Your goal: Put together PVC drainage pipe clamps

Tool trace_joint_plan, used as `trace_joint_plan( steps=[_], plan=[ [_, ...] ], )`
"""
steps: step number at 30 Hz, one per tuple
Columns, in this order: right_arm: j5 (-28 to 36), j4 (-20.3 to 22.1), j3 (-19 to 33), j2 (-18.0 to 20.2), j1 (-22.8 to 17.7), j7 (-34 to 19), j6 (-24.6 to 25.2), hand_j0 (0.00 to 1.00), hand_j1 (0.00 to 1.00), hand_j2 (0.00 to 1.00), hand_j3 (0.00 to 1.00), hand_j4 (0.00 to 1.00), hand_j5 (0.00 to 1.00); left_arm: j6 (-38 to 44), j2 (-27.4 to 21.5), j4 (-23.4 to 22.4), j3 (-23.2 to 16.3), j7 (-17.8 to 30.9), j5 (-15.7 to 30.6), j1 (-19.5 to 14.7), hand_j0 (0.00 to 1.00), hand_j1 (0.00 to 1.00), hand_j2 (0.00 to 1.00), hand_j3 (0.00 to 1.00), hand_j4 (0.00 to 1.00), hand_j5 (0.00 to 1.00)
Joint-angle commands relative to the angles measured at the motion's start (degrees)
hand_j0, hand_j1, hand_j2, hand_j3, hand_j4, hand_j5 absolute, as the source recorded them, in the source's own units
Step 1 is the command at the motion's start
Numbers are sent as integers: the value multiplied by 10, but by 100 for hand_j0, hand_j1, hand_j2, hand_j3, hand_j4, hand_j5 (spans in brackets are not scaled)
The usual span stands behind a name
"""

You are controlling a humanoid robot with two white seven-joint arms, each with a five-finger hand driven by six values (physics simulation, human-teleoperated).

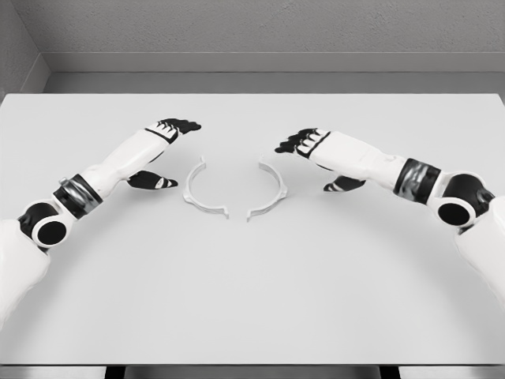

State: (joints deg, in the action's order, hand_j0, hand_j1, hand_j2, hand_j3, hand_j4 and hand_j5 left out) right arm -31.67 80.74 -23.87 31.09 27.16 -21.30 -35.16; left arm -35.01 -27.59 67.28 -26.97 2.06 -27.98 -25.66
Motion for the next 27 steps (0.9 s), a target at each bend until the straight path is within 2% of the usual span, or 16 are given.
trace_joint_plan(
  steps=[1,2,4,6,8,11,13,15,17,27],
  plan=[
    [54,57,75,69,-4,1,2,100,100,100,100,100,100,0,6,-3,0,0,3,0,100,100,100,100,100,100],
    [58,64,105,76,-26,1,2,100,100,100,100,100,100,0,9,-7,-1,0,2,0,100,100,100,100,100,100],
    [58,121,165,85,-98,0,2,100,100,100,100,100,100,0,12,-8,-1,0,2,0,100,100,100,100,100,100],
    [58,131,200,86,-141,-1,2,100,100,100,100,100,100,0,14,-13,-1,1,2,0,100,100,100,100,100,100],
    [58,126,220,85,-160,0,2,100,100,100,100,100,100,0,15,-15,-1,1,2,2,100,100,100,100,100,100],
    [59,125,233,78,-158,-2,2,100,100,100,100,100,100,0,16,-15,-1,1,2,4,100,100,100,100,100,100],
    [59,101,234,78,-157,-2,2,100,100,100,100,100,100,0,17,-21,-1,1,2,4,100,100,100,100,100,100],
    [59,57,247,78,-157,-2,2,100,100,100,100,100,100,0,25,-21,-1,1,2,4,100,100,100,100,100,100],
    [59,55,269,78,-166,-2,2,100,100,100,100,100,100,0,32,-21,-1,1,2,4,100,100,100,100,100,100],
    [58,56,267,78,-168,-1,2,100,100,100,100,100,100,0,47,-21,-12,1,2,4,100,100,100,100,100,100]
  ],
)
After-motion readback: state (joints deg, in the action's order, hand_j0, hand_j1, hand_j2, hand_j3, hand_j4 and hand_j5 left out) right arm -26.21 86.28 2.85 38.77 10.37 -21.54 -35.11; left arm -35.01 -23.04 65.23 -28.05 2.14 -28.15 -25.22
